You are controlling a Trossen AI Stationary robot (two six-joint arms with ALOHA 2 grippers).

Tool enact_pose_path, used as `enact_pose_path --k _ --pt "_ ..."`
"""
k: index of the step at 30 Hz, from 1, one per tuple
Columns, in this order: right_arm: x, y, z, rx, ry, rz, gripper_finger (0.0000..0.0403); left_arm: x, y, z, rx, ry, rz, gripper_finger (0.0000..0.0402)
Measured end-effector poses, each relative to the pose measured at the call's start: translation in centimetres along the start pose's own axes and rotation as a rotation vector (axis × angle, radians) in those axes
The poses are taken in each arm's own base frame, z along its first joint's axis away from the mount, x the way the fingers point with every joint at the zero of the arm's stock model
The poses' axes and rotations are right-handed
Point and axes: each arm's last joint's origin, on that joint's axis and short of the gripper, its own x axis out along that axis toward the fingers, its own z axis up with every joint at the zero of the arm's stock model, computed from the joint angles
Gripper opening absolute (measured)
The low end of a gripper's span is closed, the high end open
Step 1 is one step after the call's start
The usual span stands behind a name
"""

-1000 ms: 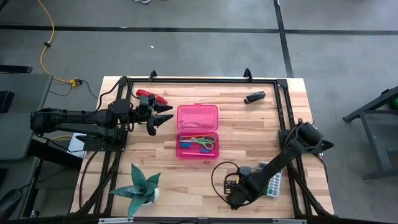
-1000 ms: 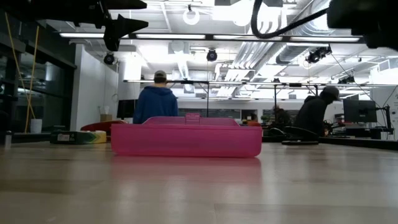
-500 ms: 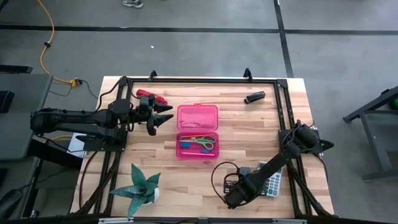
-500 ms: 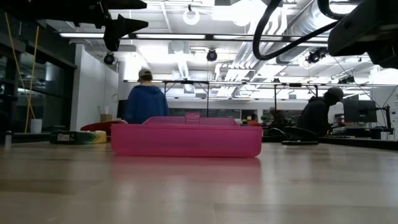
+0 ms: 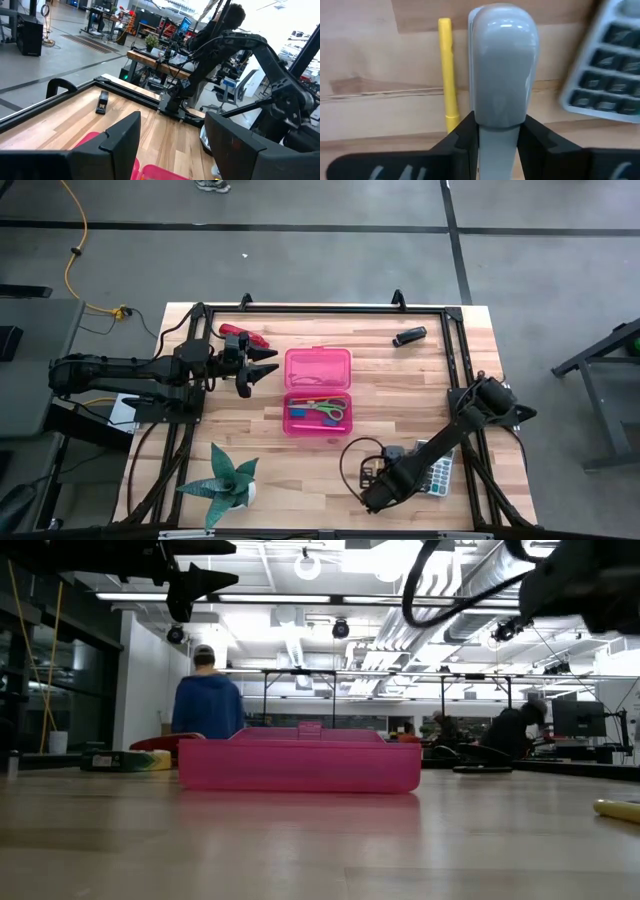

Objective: Pack school essentials
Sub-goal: Put the gray stapler into the pink supply box

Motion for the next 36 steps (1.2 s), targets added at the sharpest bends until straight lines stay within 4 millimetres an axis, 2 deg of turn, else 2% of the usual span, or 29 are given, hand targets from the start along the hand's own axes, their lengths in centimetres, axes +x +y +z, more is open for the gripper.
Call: enact_pose_path --k 6,11,17,21,24,28,31,36 --pt "-4.5 -2.4 1.9 -0.058 -0.078 -0.001 0.008 0.0 0.0 0.0 -0.002 -0.001 0.0 0.0209" --pt "-9.2 -4.5 4.5 -0.186 -0.218 0.135 0.0079 0.0 0.0 0.0 -0.039 -0.001 0.0 0.0209" --pt "-14.1 -5.6 7.9 -0.424 -0.343 0.359 0.0079 0.0 0.0 0.0 -0.051 -0.001 0.0 0.0209" --pt "-16.2 -6.0 10.4 -0.612 -0.428 0.398 0.0079 0.0 0.0 0.1 -0.091 -0.007 -0.003 0.0209" --pt "-15.8 -6.1 12.4 -0.751 -0.416 0.406 0.0079 0.0 -0.2 0.1 -0.17 -0.008 -0.014 0.0209" --pt "-12.7 -6.4 15.1 -0.87 -0.314 0.532 0.0079 0.0 -0.7 -0.1 -0.21 0.005 -0.039 0.0209" --pt "-10.9 -6.5 17.0 -0.9 -0.332 0.743 0.0079 -0.1 -1.2 -0.3 -0.212 0.016 -0.067 0.0209" --pt "-9.1 -5.5 19.4 -0.879 -0.394 1.127 0.0078 -0.2 -1.9 -0.5 -0.261 0.024 -0.084 0.0209"
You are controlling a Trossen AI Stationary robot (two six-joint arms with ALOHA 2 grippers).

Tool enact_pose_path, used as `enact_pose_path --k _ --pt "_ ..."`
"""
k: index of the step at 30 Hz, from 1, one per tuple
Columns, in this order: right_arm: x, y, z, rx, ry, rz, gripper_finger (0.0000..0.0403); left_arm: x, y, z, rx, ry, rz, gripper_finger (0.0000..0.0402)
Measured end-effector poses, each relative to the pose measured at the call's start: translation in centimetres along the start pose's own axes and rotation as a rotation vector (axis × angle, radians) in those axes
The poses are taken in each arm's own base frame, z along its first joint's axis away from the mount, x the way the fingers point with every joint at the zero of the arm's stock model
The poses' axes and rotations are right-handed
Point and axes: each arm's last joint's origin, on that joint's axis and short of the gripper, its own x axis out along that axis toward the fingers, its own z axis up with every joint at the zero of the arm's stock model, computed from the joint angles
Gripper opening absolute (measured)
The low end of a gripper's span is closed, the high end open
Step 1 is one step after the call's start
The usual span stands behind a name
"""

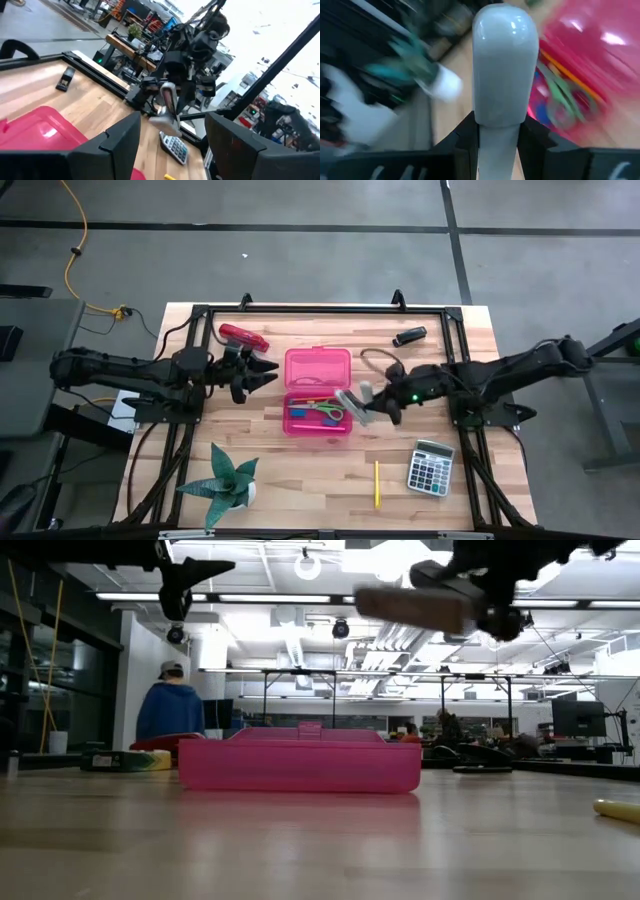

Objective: Pack school essentials
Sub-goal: Put the gray stapler into the pink supply box

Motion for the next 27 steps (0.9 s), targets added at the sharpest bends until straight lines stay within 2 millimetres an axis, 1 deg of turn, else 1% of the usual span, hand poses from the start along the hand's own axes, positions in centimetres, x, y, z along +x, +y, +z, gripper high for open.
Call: enact_pose_path --k 3,5,8,10,12,17,27 --pt "0.5 -0.8 0.9 0.005 -0.14 0.128 0.0078 0.0 -0.6 0.0 0.002 -0.038 -0.011 0.0209" --pt "0.8 -1.1 1.5 -0.008 -0.213 0.177 0.0078 0.1 -1.1 0.2 0.03 -0.074 -0.046 0.0209" --pt "1.1 -1.0 2.6 -0.031 -0.296 0.219 0.0078 0.2 -1.8 0.4 0.082 -0.126 -0.102 0.0209" --pt "1.2 -0.6 3.5 -0.059 -0.337 0.262 0.0078 0.3 -2.1 0.5 0.123 -0.146 -0.124 0.0209" --pt "1.3 -0.3 4.1 -0.086 -0.354 0.29 0.0078 0.4 -2.2 0.4 0.157 -0.148 -0.129 0.0209" --pt "1.9 0.1 4.9 -0.138 -0.367 0.279 0.0078 0.5 -2.2 0.2 0.193 -0.13 -0.141 0.0209" --pt "2.4 0.2 5.1 -0.146 -0.348 0.277 0.0078 0.5 -2.2 0.2 0.207 -0.127 -0.142 0.0209"
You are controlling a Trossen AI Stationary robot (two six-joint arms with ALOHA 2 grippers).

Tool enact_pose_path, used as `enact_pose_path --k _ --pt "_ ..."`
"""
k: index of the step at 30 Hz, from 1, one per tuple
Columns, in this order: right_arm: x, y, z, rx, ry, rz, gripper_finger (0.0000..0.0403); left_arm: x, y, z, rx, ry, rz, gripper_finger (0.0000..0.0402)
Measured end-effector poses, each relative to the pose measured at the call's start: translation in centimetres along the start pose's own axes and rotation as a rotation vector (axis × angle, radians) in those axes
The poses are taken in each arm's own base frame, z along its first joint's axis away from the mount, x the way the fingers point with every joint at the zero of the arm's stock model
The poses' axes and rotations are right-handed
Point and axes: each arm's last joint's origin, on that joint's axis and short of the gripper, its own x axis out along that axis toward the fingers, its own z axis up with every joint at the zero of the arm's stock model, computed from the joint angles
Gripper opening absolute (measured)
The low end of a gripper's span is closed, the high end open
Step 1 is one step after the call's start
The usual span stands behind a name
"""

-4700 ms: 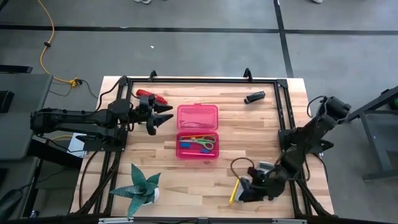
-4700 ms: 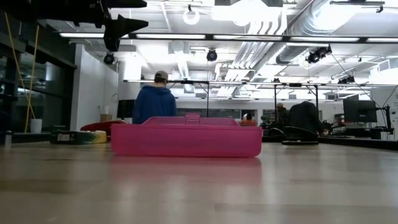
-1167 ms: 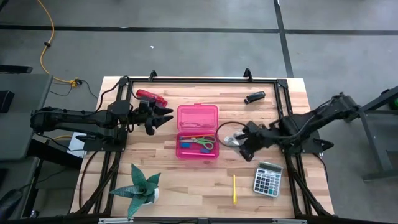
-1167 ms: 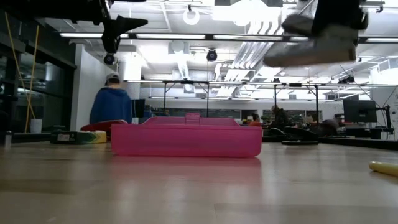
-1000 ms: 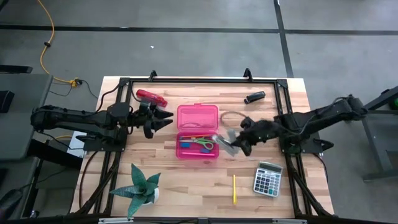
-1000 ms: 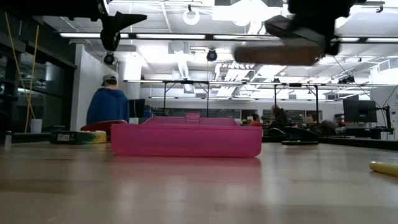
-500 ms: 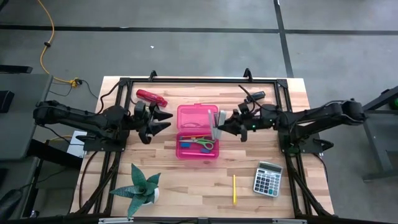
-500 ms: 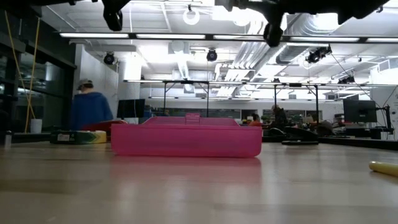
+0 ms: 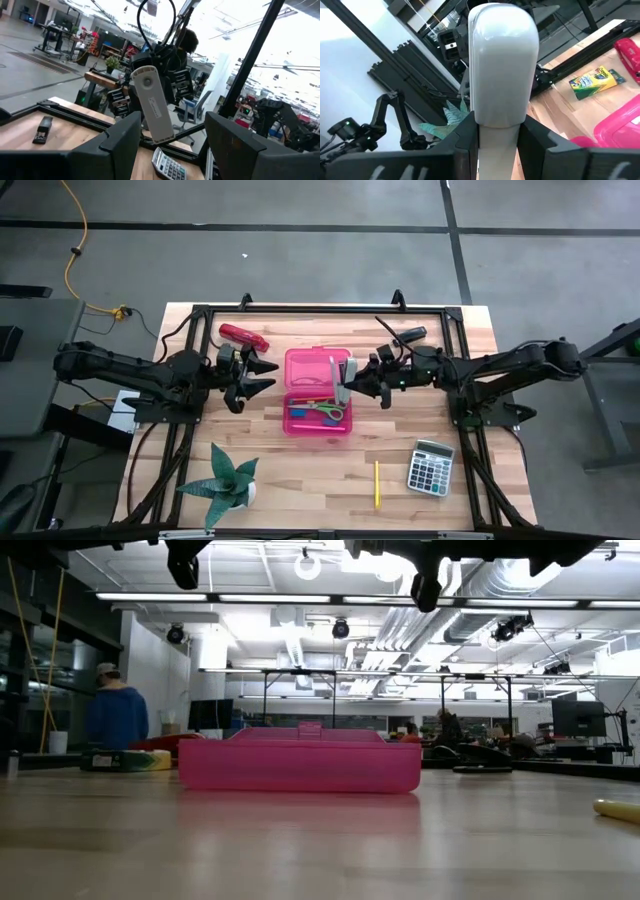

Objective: Pack school essentials
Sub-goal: Put the gray stapler into the pink supply box

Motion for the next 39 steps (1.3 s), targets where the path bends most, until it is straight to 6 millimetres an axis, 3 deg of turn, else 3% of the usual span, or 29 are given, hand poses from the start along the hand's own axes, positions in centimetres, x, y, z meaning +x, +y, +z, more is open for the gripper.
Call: enact_pose_path --k 7,15,27,34,39 --pt "0.9 -1.1 -1.1 0.077 0.041 -0.085 0.0078 0.0 0.0 0.0 0.0 -0.003 0.011 0.0209" --pt "4.7 -5.0 -4.9 0.203 0.351 -0.156 0.0078 0.0 0.1 0.0 0.0 -0.009 0.025 0.0209" --pt "13.3 -9.3 -4.4 0.058 0.788 -0.001 0.0078 0.0 0.1 0.0 -0.022 -0.014 0.038 0.0209" --pt "15.7 -11.9 -4.2 -0.008 0.959 0.032 0.0078 0.0 0.1 0.0 -0.026 -0.014 0.039 0.0209" --pt "17.0 -12.5 -4.4 -0.063 1.021 0.135 0.0078 0.0 0.1 0.0 -0.026 -0.014 0.039 0.0209"
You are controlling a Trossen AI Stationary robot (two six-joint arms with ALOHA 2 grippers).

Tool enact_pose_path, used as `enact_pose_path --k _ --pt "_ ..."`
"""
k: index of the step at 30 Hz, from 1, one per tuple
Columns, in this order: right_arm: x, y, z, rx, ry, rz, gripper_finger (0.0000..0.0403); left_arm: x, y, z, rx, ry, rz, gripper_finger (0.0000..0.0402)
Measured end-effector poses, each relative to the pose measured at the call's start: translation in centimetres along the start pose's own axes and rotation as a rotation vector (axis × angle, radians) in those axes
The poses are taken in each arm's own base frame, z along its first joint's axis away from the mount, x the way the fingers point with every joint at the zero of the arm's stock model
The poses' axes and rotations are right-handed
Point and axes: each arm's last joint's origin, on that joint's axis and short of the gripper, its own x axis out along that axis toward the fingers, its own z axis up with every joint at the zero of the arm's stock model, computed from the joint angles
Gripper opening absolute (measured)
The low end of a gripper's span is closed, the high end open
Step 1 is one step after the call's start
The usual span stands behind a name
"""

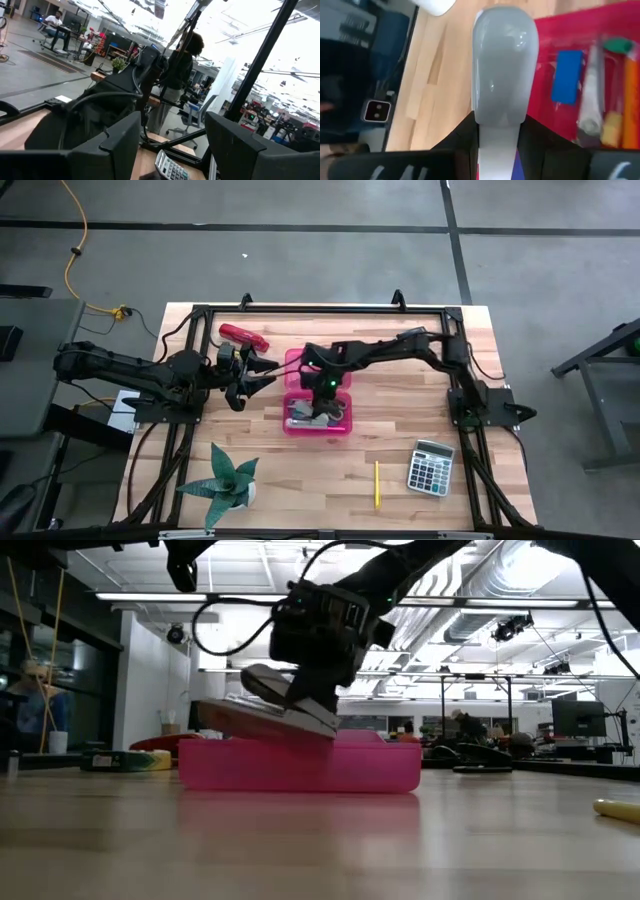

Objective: Pack school essentials
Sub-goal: Put the gray stapler into the pink supply box

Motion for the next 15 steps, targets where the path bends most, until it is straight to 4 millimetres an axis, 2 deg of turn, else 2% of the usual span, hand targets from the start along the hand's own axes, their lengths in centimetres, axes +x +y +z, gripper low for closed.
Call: enact_pose_path --k 9,15 --pt "2.7 -0.4 1.0 -0.051 0.07 0.006 0.0083 0.0 0.0 0.0 -0.003 -0.001 0.002 0.0209" --pt "2.8 -0.8 0.8 -0.036 0.087 0.004 0.0104 0.0 0.0 0.0 -0.003 -0.001 0.002 0.0209"
